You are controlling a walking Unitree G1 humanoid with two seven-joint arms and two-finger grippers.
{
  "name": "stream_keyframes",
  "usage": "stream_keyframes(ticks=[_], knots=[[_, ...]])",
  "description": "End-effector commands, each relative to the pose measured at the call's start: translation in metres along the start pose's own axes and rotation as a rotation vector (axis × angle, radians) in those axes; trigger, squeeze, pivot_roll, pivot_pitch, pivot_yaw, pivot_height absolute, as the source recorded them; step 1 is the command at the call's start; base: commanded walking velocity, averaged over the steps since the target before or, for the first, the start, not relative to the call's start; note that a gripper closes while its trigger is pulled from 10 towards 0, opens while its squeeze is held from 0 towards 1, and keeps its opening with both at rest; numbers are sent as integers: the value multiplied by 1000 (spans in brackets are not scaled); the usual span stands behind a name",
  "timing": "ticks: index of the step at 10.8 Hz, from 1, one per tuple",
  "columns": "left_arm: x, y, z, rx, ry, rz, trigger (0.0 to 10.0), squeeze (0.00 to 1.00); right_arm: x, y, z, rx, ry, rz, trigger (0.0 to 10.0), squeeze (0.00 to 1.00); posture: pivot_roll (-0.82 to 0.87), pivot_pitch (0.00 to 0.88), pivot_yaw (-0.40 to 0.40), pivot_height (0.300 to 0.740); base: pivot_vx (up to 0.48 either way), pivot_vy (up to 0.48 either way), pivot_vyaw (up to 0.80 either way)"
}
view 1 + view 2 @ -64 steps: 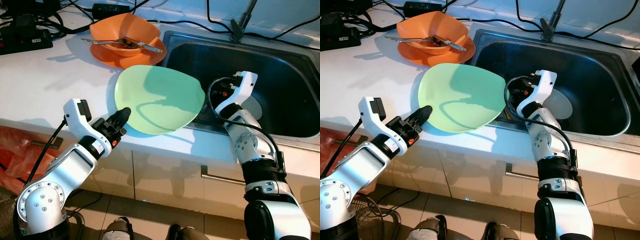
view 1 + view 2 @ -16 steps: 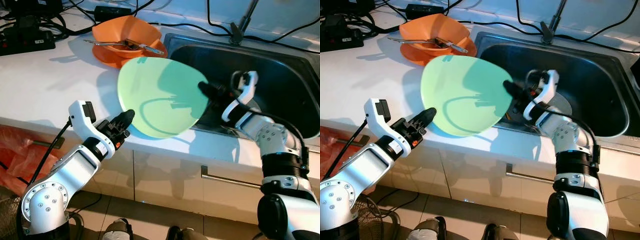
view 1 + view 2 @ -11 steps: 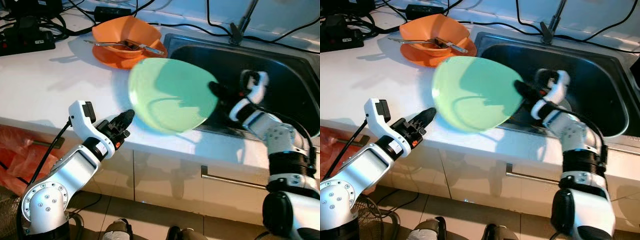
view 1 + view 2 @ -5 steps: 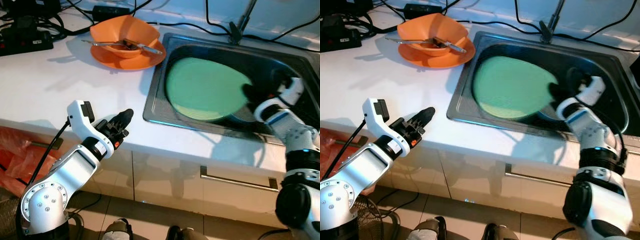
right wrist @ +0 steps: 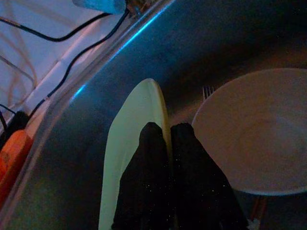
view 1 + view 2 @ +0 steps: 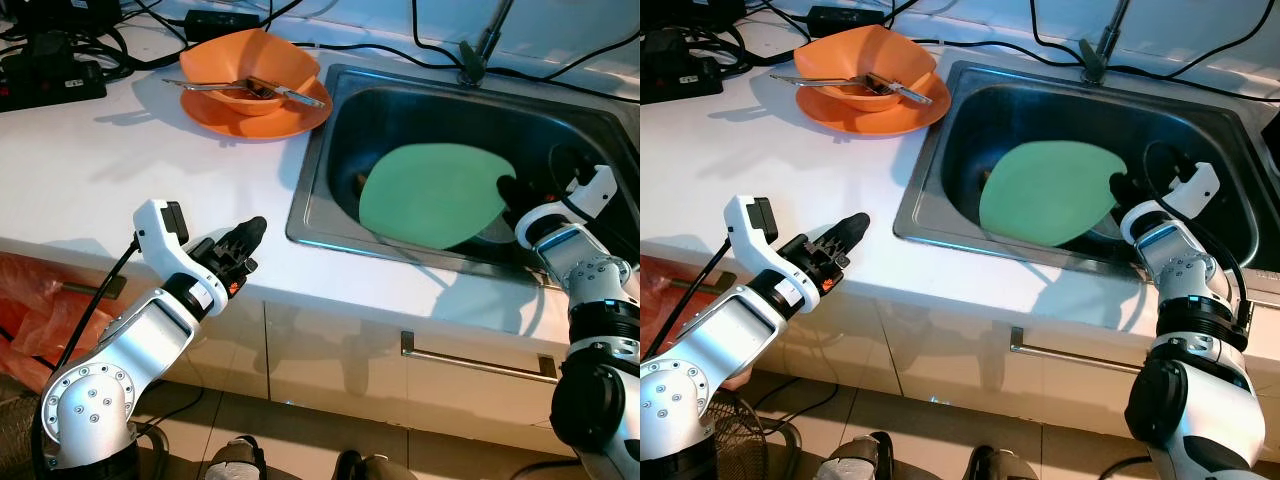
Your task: Kitchen organization
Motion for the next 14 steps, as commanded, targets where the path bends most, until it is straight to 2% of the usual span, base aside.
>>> stream_keyframes(ticks=[1,2,3,4,6,7,9,10,11,13,14], knots=[[-9,1,-13,-61,-16,40,10000,0,-7,2,14,60,16,20,0,0,129,163,-91,740,0,0,0],[-9,1,-13,-60,-17,40,10000,0,-8,2,16,72,3,19,0,0,130,163,-92,740,0,0,0],[-9,1,-13,-58,-16,40,10000,0,-9,2,18,99,-29,21,4745,0,129,164,-92,740,0,0,0],[-10,2,-12,-58,7,47,10000,0,-14,2,25,165,-147,13,10000,0,130,165,-92,740,0,0,0],[-8,3,-13,-54,8,43,10000,0,-37,3,38,260,-202,90,10000,0,128,166,-92,740,0,0,0],[-7,3,-13,-54,13,42,10000,0,-41,3,38,274,-236,99,10000,0,129,167,-93,740,0,0,0],[-8,4,-13,-52,22,46,10000,0,-46,4,26,277,-388,113,10000,0,129,167,-94,740,0,0,0],[-8,4,-13,-54,32,46,10000,0,-50,4,14,260,-502,138,10000,0,129,167,-94,740,0,0,0],[-8,4,-13,-56,39,49,10000,0,-50,5,3,243,-563,143,10000,0,131,169,-94,740,0,0,0],[-8,5,-14,-55,61,57,10000,0,-49,4,2,267,-595,137,10000,0,135,171,-96,740,0,0,0],[-8,5,-12,-48,113,65,10000,0,-52,4,7,288,-608,143,10000,0,134,170,-98,740,0,0,0]])
Point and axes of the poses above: a point about 5 cm out from each wrist's last joint towards the gripper, its own y axis pointing out of the wrist towards the gripper, its own z axis along the axis of the wrist's last joint, x = y × z, the point moved 3 cm from there along y, pointing out of the wrist towards the gripper, and after that the axes turned 3 degrees about y, right-handed, at the moved point
